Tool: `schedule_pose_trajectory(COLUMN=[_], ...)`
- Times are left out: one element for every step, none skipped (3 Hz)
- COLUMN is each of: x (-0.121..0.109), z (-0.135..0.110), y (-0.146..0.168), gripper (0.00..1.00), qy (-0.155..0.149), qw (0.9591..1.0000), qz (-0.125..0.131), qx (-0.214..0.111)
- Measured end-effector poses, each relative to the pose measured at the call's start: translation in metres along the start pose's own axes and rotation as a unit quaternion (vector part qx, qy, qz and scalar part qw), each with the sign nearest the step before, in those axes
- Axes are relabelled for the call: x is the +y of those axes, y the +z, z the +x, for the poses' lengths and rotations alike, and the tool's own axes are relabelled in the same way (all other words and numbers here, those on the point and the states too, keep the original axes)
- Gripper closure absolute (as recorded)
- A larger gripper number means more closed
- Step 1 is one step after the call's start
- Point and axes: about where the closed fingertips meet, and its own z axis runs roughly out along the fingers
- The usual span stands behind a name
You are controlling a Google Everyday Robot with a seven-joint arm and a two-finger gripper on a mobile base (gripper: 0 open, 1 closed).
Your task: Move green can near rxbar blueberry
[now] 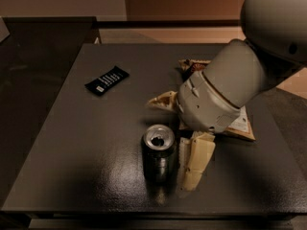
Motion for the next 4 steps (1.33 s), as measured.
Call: schedule_pose_trajectory(x=[0.001, 0.0, -0.001, -0.008], z=[-0.006, -0.009, -0.01, -0.017], y=[0.004, 0.002, 0.0, -0.01], gripper=[0.2, 0.44, 0.66, 0.9], qy=[-0.009, -0.012, -0.011, -0.009], qw=[0.9999, 0.9998, 0.9998, 0.9995], qz=[0.0, 0.004, 0.009, 0.025], qx=[-0.008, -0.014, -0.016, -0.017])
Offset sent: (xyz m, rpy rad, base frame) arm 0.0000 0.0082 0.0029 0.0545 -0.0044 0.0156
